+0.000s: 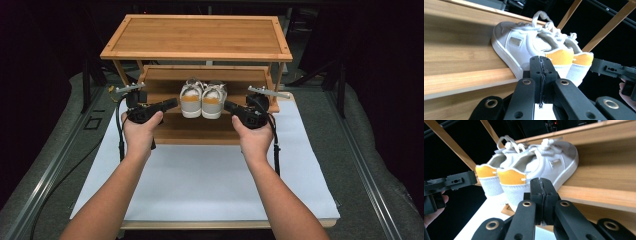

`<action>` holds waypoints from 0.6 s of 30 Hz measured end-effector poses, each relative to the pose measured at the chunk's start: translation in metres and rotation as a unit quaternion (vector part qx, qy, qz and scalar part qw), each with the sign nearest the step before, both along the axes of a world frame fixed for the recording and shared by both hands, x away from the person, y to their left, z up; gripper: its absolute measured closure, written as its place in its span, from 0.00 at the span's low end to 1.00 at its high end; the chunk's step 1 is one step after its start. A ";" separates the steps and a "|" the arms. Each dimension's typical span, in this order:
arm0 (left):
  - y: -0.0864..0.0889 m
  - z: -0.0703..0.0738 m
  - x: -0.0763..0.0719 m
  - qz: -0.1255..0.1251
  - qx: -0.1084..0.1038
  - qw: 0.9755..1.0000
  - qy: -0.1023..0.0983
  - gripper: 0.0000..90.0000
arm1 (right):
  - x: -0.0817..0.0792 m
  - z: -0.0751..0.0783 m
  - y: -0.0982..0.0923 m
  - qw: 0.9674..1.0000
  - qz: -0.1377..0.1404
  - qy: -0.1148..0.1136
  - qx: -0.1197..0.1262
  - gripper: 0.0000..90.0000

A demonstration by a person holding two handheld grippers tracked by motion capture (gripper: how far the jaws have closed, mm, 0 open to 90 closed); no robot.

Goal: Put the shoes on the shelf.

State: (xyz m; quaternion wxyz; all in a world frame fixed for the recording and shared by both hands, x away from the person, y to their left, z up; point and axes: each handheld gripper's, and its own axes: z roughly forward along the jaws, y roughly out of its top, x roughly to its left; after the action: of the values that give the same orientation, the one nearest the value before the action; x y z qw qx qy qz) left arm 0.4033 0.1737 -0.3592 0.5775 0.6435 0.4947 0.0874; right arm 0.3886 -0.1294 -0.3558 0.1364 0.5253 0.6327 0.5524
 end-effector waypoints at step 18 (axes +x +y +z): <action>-0.012 -0.012 -0.001 0.001 0.002 1.000 0.005 1.00 | 0.002 -0.009 0.015 1.000 -0.006 0.007 -0.012 1.00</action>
State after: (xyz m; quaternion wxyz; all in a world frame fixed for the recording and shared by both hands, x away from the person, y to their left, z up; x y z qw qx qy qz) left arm 0.4020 0.1619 -0.3711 0.5741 0.6445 0.4977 0.0856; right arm 0.3903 -0.1145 -0.3649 0.1422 0.5310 0.6372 0.5402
